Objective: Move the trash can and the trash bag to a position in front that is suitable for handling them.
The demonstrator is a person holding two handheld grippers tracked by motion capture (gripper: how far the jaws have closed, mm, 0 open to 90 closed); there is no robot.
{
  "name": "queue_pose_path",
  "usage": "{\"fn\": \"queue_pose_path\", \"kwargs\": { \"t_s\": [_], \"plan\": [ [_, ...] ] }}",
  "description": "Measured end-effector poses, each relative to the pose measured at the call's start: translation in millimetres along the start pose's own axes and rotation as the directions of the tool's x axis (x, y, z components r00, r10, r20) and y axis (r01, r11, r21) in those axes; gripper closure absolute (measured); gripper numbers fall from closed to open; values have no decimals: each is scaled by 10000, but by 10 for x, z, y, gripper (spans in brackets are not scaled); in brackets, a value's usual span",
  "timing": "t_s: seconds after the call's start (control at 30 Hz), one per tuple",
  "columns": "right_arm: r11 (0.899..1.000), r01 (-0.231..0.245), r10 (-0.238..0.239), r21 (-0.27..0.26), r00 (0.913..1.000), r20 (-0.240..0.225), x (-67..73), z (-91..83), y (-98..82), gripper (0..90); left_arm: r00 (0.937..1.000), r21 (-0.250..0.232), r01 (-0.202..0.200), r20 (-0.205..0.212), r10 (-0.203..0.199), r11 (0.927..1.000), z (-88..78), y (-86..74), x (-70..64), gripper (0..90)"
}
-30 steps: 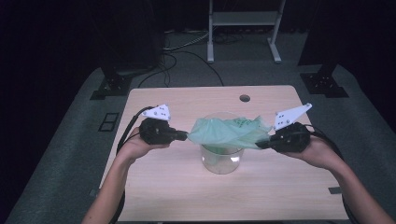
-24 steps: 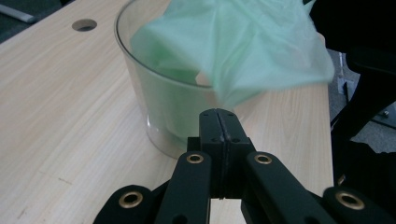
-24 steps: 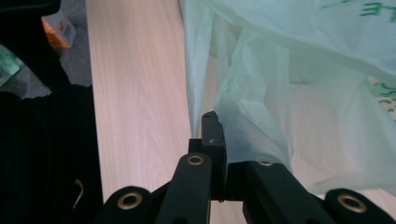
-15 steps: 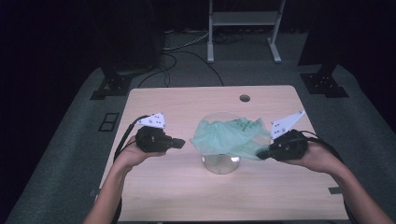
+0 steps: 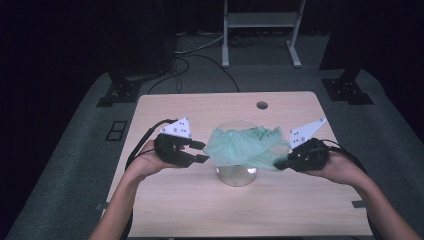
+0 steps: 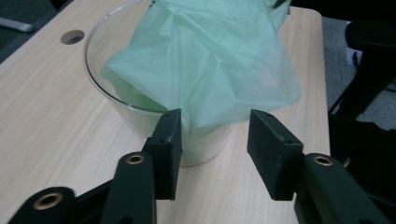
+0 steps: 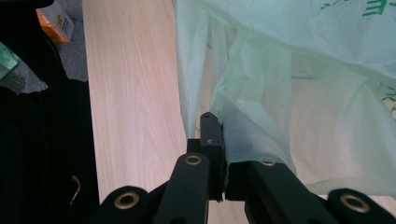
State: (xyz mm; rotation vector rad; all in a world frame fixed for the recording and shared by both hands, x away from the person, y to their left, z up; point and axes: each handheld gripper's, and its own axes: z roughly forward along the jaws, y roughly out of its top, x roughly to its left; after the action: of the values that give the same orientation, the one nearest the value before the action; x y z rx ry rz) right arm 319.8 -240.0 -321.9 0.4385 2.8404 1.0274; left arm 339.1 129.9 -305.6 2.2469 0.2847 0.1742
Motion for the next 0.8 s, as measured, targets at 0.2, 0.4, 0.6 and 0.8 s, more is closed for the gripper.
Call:
{"fn": "queue_pose_path", "kwargs": {
  "t_s": [0.2,0.4,0.6,0.8],
  "plan": [
    [9999,2,-2,-119,10000,-7,-3,-1,1,893,9992,-211,-285,-279,279,9994,72,137,2,706],
    [9997,79,-81,-218,9999,-64,11,-4,14,893,9970,-360,-193,-751,165,9992,123,179,30,896],
    [9996,186,-187,-223,9998,-42,16,-17,4,894,9913,-572,300,-1261,-370,9979,43,148,109,898],
    [9991,206,-218,-369,9993,-309,44,37,2,894,9894,-736,750,-1189,-834,9945,3,25,160,898]
  ]
}}
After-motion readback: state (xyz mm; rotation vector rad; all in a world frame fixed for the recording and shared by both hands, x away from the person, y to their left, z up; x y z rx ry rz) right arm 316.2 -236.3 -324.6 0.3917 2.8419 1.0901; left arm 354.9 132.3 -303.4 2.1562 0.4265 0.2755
